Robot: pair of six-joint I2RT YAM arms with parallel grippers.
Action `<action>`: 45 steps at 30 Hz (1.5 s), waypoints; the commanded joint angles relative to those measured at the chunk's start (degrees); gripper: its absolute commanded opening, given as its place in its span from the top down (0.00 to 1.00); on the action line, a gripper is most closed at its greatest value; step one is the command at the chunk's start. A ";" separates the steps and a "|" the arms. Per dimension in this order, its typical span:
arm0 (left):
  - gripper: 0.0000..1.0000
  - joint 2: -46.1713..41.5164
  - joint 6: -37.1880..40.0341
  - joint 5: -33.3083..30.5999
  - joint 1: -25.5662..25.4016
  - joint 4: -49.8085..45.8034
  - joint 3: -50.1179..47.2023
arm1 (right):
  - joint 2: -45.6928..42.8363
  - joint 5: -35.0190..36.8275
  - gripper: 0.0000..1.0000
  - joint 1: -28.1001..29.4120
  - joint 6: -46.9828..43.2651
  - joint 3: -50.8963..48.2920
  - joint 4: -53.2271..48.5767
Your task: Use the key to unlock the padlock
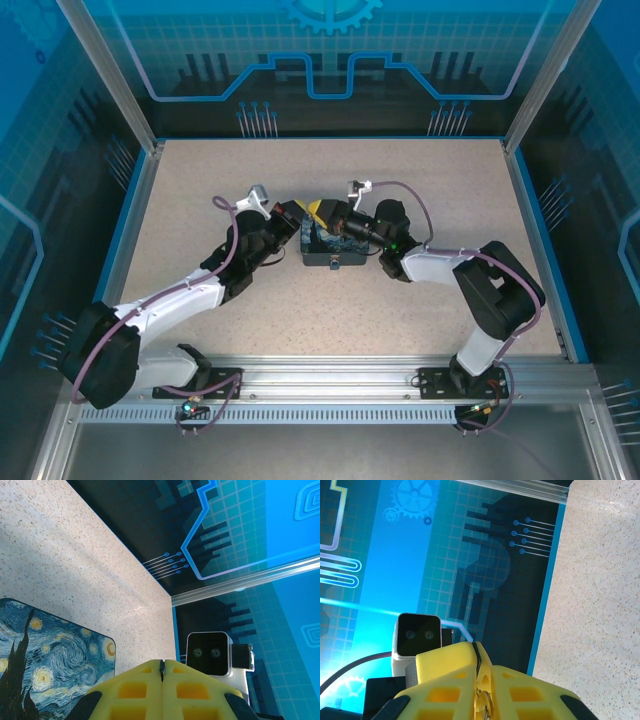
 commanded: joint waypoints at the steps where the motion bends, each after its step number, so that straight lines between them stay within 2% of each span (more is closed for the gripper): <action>1: 1.00 -0.62 0.47 -1.38 -0.36 -0.12 -0.38 | 0.57 -1.19 0.82 -0.21 -0.49 1.20 2.79; 13: 1.00 -0.79 1.35 -2.26 -0.33 -1.14 0.59 | 0.03 -1.21 0.79 -0.12 -0.74 -1.17 3.00; 24: 1.00 -0.75 1.34 -2.51 -0.34 -1.14 0.73 | 0.65 -1.45 0.85 0.24 -0.76 -1.79 3.28; 32: 1.00 -0.67 1.29 -2.67 -0.34 -1.09 0.59 | 1.00 -1.96 0.76 0.77 -0.55 -0.99 3.80; 45: 1.00 -0.67 1.35 -2.78 -0.33 -1.09 0.67 | 1.97 -1.97 0.83 1.71 -0.31 -0.73 4.18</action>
